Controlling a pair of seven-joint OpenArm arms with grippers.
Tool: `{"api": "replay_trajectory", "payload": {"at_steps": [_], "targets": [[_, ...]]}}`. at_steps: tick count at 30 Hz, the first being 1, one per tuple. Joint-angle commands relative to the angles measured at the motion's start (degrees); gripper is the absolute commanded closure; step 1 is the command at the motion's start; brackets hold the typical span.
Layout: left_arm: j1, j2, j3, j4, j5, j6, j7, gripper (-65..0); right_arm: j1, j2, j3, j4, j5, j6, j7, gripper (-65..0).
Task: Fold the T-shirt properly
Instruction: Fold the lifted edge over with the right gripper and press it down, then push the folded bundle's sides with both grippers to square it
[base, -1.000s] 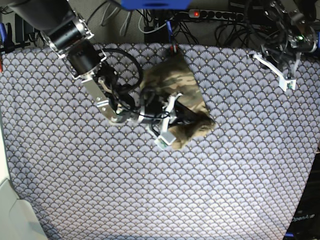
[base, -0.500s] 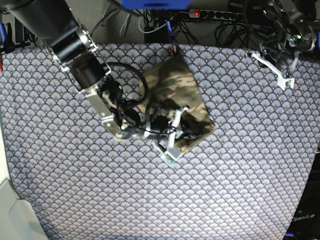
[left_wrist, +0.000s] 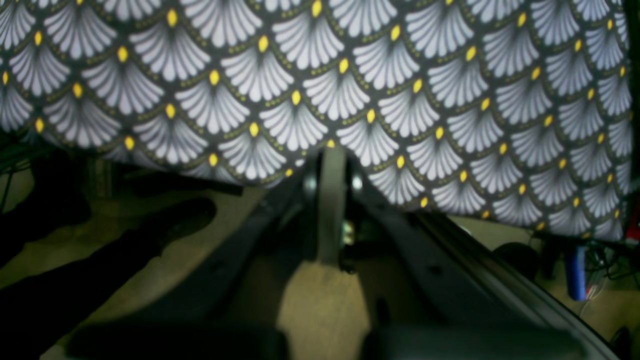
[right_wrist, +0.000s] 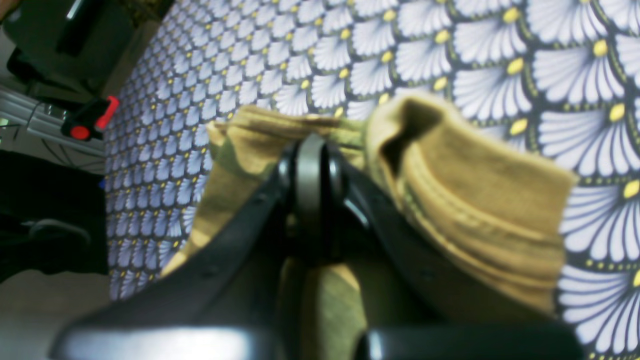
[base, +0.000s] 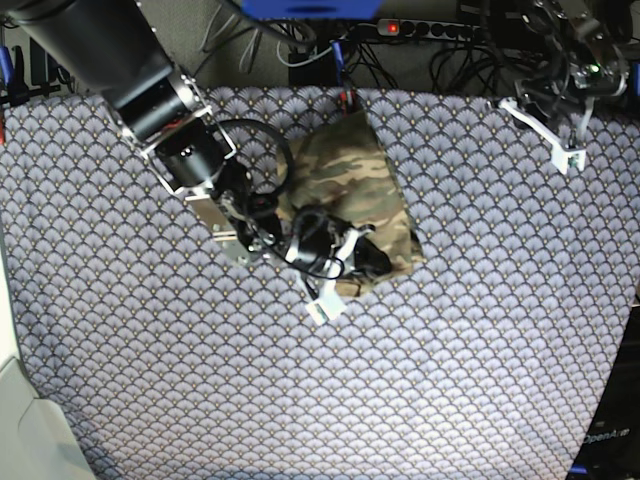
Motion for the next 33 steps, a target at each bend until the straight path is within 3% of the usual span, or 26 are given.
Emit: {"api": "replay_trajectory", "payload": {"at_steps": [1,3,8,13,17,21,27,33], "targets": [[-0.1,-0.4,0.0,1.1,-0.5,-0.2,-0.5,-0.9,1.7,0.0,0.2,1.5,0.5,0.8,0.5,0.0],[-0.2,-0.3,0.0,1.2,-0.6,-0.2,-0.5,-0.9,1.2,2.8,0.3,6.0,0.8,0.8,-0.1,0.0],[-1.5,-0.4,2.2,1.2,-5.2,0.1,-0.4,-0.9,-1.4,8.6,2.4,22.2,0.9,0.8,-7.9,0.0],[-6.0,0.0,5.5,0.6,-7.0,0.5,-0.1,-0.9,-9.8,13.5,12.5,35.5,0.7,0.8,-16.9,0.0],[-10.5,0.9,8.3,-1.5,-6.3,0.5,-0.5,-0.9,-18.0,16.5,19.6,39.9,0.6,0.8,-18.7,0.0],[-17.5,2.1,10.9,-9.6,-1.3,0.5,-0.6,-0.9,-24.6,18.9,23.4,39.9,0.6,0.8,-18.2,0.0],[-23.7,3.8,14.5,-20.1,5.1,0.5,-8.7,-0.9,-31.1,19.8,26.7,40.1,0.6,0.8,-18.1,0.0],[-28.3,4.1,19.4,-32.8,5.7,0.5,-15.8,-0.9,-34.6,19.4,27.1,40.1,0.6,0.8,-18.1,0.0]]}}
